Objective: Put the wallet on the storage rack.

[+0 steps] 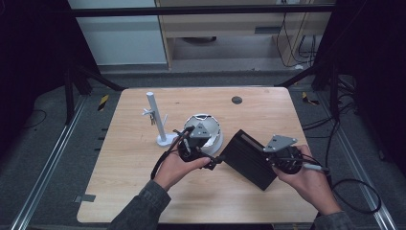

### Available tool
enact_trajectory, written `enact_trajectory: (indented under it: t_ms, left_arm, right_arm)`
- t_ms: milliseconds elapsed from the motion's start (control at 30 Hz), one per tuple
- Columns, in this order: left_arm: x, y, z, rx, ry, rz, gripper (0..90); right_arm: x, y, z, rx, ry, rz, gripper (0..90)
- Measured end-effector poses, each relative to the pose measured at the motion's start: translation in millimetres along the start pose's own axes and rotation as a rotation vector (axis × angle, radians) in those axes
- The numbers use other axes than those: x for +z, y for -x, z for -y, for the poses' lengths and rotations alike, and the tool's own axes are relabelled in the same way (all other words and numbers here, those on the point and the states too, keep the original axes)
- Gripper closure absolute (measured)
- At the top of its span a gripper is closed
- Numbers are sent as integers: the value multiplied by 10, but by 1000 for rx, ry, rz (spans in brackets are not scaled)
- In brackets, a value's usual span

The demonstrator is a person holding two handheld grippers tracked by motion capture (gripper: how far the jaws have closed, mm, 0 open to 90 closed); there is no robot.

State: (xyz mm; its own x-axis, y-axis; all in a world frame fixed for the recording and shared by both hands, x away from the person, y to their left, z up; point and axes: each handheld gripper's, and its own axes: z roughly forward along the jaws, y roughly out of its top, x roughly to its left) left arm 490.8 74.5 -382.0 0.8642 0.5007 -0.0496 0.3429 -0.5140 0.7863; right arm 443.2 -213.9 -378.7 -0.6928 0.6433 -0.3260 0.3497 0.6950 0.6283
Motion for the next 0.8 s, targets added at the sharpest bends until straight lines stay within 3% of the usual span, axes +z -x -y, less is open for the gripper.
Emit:
enact_trajectory:
  t_ms: [433,533,800]
  left_arm:
    - [-86,-61,-7,26,7,8,93]
    - [-133,-88,-25,17,18,27,93]
    - [-155,-121,-19,42,20,63,93]
  right_arm:
    - [-198,72,2,15,133,5,845]
    - [-223,65,-22,13,158,3,845]
    - [-281,45,-77,9,212,-11,845]
